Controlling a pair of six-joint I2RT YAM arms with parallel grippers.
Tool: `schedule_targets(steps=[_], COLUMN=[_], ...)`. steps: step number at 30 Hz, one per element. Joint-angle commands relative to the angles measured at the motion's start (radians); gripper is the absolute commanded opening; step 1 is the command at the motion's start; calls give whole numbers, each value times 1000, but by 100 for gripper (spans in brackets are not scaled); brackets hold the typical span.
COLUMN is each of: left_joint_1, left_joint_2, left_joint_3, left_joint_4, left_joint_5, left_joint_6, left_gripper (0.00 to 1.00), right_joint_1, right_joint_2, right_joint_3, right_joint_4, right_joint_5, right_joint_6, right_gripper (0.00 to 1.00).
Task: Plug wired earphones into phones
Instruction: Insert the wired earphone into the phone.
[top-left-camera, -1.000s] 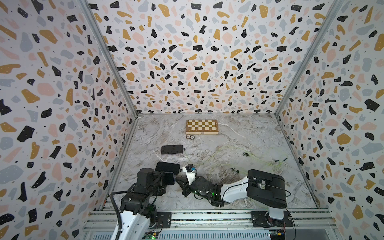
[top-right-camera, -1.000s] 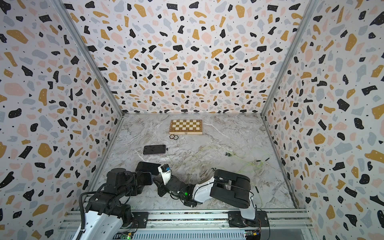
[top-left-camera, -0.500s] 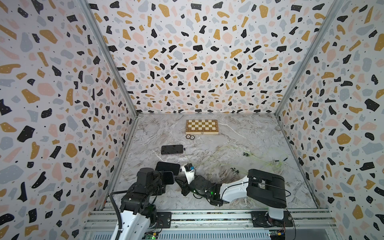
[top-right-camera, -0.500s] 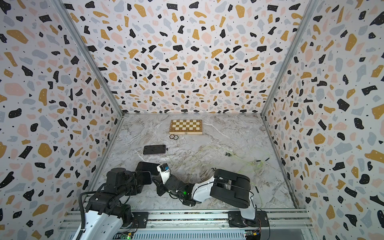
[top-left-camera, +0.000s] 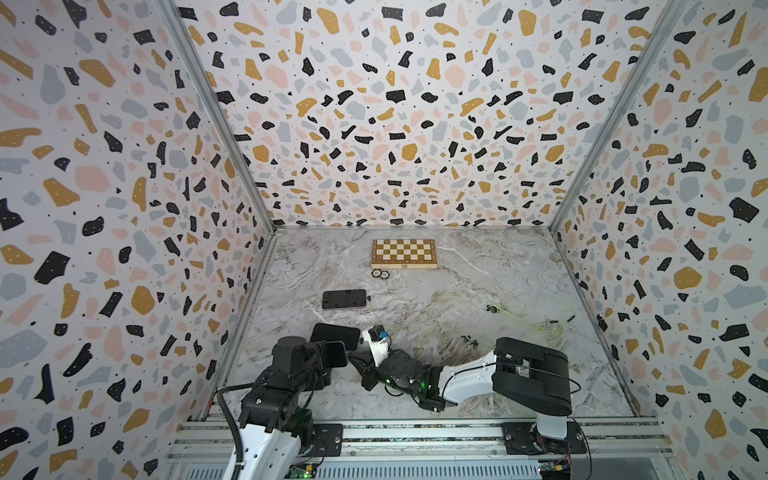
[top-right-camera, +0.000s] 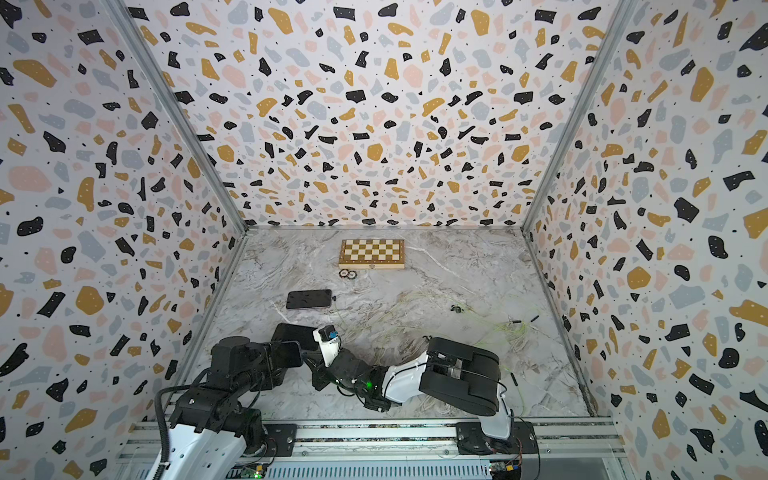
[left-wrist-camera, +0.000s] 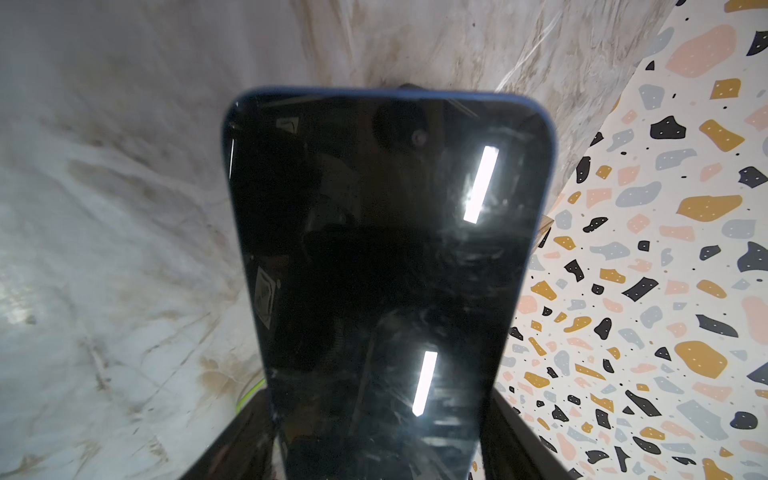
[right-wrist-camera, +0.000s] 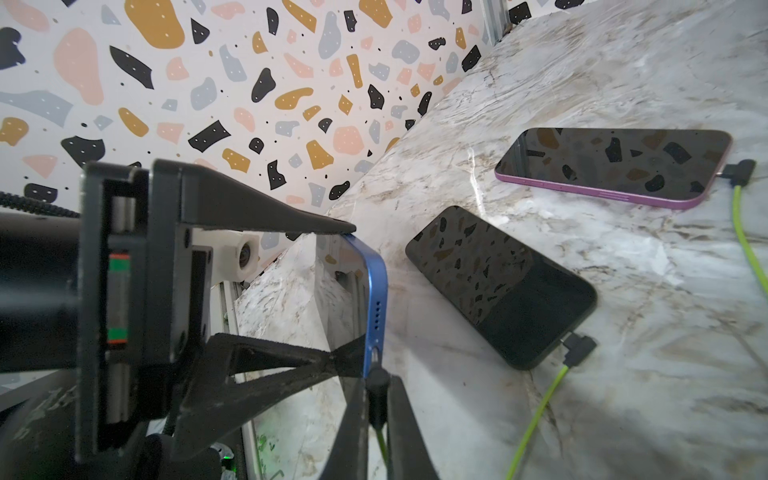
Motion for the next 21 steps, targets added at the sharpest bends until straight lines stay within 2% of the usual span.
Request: schedule_targets(steps=[1,5,11,21], left_joint_1=[-6,-6,-6,-8], left_joint_2=[-16,-25,-42,-49], left_joint_3=[36,32,39,52], left_joint_4=[100,106,94,78], left_joint_5=[99,109,112,98], left_joint_6=[-12,-19,-22,-21], left_gripper=[49,49,49,48], right_joint_1=[9,8,8,17], right_joint_2=[-12,-24,-37,-28], right_joint_3=[3,-24,-29,44], right_joint_4=[61,118,110,-64], right_joint_5=[-75,-97,-80,-5], right_joint_6=[-11,-10,-13,-17], right_gripper=[0,0,0,0])
